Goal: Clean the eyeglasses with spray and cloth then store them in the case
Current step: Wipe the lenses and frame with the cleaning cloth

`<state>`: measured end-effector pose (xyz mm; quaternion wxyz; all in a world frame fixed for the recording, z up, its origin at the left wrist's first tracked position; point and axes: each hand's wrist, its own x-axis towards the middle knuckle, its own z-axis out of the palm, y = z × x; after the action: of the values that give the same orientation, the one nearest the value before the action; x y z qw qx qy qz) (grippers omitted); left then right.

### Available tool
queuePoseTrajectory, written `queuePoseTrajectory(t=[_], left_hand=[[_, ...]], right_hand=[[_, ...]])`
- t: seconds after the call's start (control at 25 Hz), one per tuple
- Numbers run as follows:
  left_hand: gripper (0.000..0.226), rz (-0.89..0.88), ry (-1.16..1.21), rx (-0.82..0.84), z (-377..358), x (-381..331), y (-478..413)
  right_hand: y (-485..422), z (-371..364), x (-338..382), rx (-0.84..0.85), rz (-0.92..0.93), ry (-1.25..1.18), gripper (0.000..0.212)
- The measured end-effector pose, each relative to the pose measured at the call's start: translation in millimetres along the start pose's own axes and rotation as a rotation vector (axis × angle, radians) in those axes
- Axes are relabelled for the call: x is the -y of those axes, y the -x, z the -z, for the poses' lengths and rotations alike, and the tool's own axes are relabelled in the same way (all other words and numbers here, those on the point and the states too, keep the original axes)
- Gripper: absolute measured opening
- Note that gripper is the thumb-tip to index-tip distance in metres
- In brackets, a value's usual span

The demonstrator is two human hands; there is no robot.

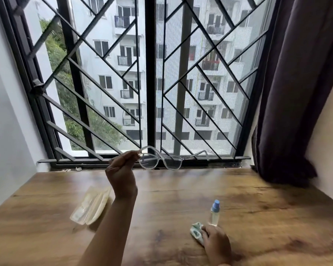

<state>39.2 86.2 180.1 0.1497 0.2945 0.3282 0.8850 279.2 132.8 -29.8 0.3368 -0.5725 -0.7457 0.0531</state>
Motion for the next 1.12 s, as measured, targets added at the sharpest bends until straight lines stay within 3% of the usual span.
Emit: queuePoseTrajectory(t=[0.12,0.24,0.28,0.4,0.52,0.6,0.8,1.12], left_hand=[[0.058,0.017,0.006,-0.019,0.4,-0.3,5.3],[0.059,0.04,0.003,-0.045,0.9,-0.3,6.9],[0.059,0.05,0.006,-0.042,0.2,-1.0,6.9],[0.058,0.098,0.023,-0.04,-5.0,-3.6,7.7],[0.057,0.139,0.065,-0.052,-11.0,-6.6,8.5],[0.057,0.149,0.079,-0.057,-13.0,-9.0,9.0],[0.05,0.172,0.071,-0.059,-6.5,-11.8,9.1],[0.049,0.183,0.059,-0.043,-1.7,-13.9,10.7]], right_hand=[[3.8,8.3,7.2,-0.02,0.002,0.044,0.036],[-0.5,28.9,30.7,-0.317,0.079,-0.006,0.01],[-8.3,39.9,42.7,-0.412,0.125,-0.063,0.022],[-46.7,80.5,88.4,-0.534,0.233,-0.482,0.021],[-81.2,114.8,126.5,-0.458,0.185,-0.915,0.031],[-94.2,123.0,136.7,-0.424,0.218,-1.013,0.028],[-101.0,122.5,143.4,-0.376,0.306,-1.052,0.022],[-104.6,129.8,152.2,-0.473,0.545,-0.673,0.035]])
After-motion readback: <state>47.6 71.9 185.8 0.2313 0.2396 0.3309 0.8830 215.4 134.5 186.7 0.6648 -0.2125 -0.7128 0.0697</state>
